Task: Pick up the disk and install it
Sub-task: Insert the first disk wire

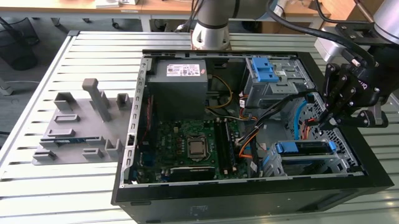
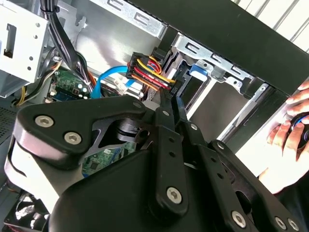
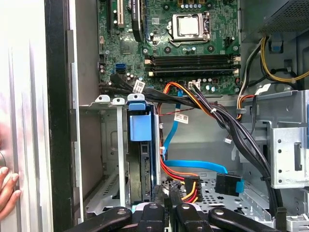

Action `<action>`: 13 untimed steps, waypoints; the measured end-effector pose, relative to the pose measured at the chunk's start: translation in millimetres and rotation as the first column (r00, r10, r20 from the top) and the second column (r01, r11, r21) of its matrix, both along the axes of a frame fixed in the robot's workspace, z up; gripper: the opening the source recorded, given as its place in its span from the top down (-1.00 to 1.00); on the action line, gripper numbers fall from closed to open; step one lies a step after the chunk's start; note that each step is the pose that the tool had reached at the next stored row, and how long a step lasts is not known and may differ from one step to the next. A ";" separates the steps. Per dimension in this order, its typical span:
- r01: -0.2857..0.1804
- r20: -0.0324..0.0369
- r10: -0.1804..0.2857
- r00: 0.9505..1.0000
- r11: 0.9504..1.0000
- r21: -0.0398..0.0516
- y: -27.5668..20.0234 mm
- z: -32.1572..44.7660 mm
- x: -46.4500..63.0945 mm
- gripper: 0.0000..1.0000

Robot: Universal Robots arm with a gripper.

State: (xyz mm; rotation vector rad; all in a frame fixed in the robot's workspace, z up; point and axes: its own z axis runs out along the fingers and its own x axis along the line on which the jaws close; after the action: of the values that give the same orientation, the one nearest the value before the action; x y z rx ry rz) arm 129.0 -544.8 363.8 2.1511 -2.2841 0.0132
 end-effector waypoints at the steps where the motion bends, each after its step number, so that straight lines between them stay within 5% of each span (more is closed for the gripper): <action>1: 0.000 0.000 0.000 1.000 1.000 0.000 -0.4 -0.4 0.0 0.67; 13: 0.000 0.000 0.000 1.000 1.000 0.000 -4.3 -5.0 -0.1 0.67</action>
State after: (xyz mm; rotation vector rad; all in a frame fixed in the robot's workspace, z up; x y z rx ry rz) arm 128.8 -549.1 358.8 2.1512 -2.2840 0.0130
